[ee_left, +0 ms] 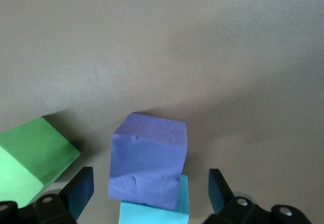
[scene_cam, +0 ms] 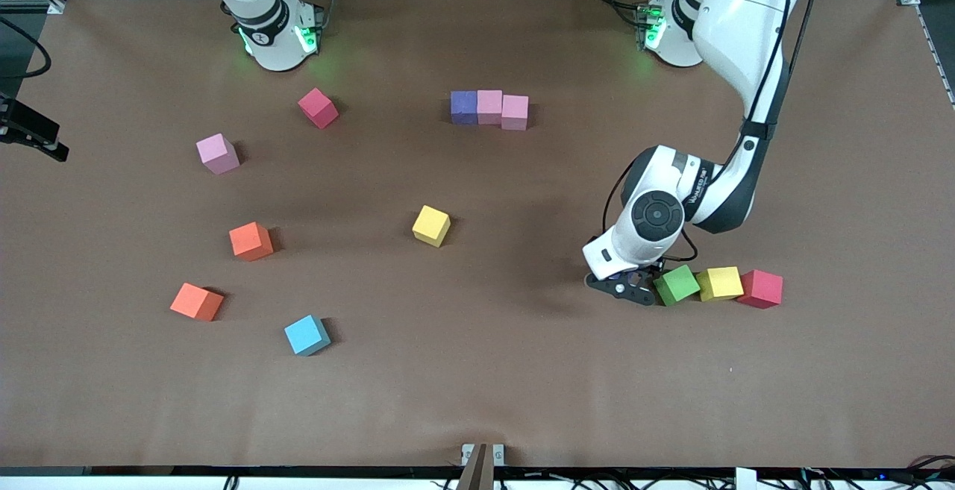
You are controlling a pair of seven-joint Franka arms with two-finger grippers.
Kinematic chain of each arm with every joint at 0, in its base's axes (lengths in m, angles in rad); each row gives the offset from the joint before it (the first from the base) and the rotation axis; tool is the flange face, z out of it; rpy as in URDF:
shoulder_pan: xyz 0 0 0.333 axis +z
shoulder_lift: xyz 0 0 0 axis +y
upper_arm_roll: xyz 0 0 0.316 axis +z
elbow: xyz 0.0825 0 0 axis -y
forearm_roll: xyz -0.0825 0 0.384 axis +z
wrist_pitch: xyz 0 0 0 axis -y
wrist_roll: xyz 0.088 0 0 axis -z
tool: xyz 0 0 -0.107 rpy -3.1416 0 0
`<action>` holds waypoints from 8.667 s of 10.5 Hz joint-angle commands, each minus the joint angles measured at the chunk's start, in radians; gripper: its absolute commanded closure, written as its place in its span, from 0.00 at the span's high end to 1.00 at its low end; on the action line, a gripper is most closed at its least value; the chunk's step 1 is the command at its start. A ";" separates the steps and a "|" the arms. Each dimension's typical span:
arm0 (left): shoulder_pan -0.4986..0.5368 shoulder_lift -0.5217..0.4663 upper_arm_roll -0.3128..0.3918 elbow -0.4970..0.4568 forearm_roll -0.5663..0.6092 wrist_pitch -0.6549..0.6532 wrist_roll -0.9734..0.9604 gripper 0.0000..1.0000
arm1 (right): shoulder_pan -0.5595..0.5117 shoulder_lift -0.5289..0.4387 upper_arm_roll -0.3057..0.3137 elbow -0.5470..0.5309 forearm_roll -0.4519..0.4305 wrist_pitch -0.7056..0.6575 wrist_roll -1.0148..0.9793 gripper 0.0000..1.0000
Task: Form number 2 with 11 blocks
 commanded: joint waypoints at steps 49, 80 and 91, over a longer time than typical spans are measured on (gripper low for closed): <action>-0.370 -0.252 -0.168 -0.478 -0.167 0.216 -0.923 0.22 | 0.316 0.408 0.077 -0.326 0.118 0.606 -0.074 0.00; -0.305 -0.423 -0.191 -0.526 -0.152 0.245 -0.909 1.00 | 0.440 0.409 0.077 -0.283 0.126 0.603 0.173 0.00; 0.180 -0.379 -0.190 -0.395 -0.166 0.172 -0.625 1.00 | 0.834 0.647 0.075 -0.072 0.186 0.610 0.647 0.00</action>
